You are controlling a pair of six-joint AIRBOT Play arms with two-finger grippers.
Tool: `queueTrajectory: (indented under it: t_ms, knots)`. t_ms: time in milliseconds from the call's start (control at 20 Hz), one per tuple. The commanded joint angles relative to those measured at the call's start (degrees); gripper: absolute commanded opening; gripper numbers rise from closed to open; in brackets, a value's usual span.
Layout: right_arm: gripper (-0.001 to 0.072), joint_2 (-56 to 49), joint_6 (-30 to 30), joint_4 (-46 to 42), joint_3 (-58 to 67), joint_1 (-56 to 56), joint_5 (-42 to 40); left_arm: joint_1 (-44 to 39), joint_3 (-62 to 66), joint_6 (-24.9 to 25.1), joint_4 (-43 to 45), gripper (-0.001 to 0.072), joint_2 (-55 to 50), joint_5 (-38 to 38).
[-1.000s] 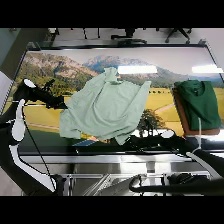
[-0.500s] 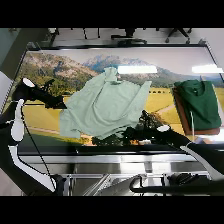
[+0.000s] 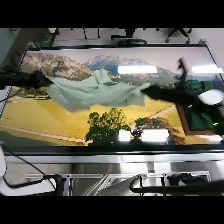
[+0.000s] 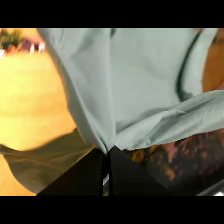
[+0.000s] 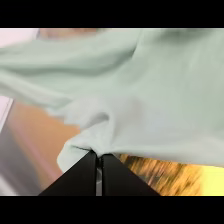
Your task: Fold the shirts.
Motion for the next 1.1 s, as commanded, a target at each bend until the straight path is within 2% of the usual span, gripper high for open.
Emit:
queueTrajectory:
  t_ms: [0,100,250,350,450,650,800,1050]
  knots:
    - [0.002,1.38,3.45,-10.6,24.61,-10.32,11.89,1.81,0.07,-3.32,-5.44,0.0011,20.52,11.19]
    - [0.002,0.87,3.45,-10.71,36.17,-14.19,14.34,4.0,0.07,-5.07,-3.58,0.0011,31.26,17.9]
    - [0.002,0.7,3.43,-10.45,48.06,-15.45,14.82,9.14,0.09,-4.83,-3.08,0.0011,42.38,23.96]
    - [0.002,0.68,3.08,-8.76,52.28,-15.54,15.3,12.94,0.07,-4.46,-3.1,0.0011,45.94,24.22]
    - [0.002,0.37,0.26,-6.97,52.92,-15.56,17.57,14.14,0.07,-4.48,-3.08,0.0011,46.27,23.56]
    - [0.0021,-7.02,-1.29,-6.08,52.59,-15.61,31.04,11.87,0.07,-4.37,-3.17,0.0011,38.84,16.59]
    - [0.0021,-15.74,-1.75,-5.57,50.07,-15.5,34.75,3.23,0.0,-1.11,-2.47,0.0011,27.04,11.91]
    - [0.0021,-34.25,-4.07,-9.75,48.61,-10.95,32.94,-11.34,0.07,-1.05,16.57,0.0011,2.45,15.61]
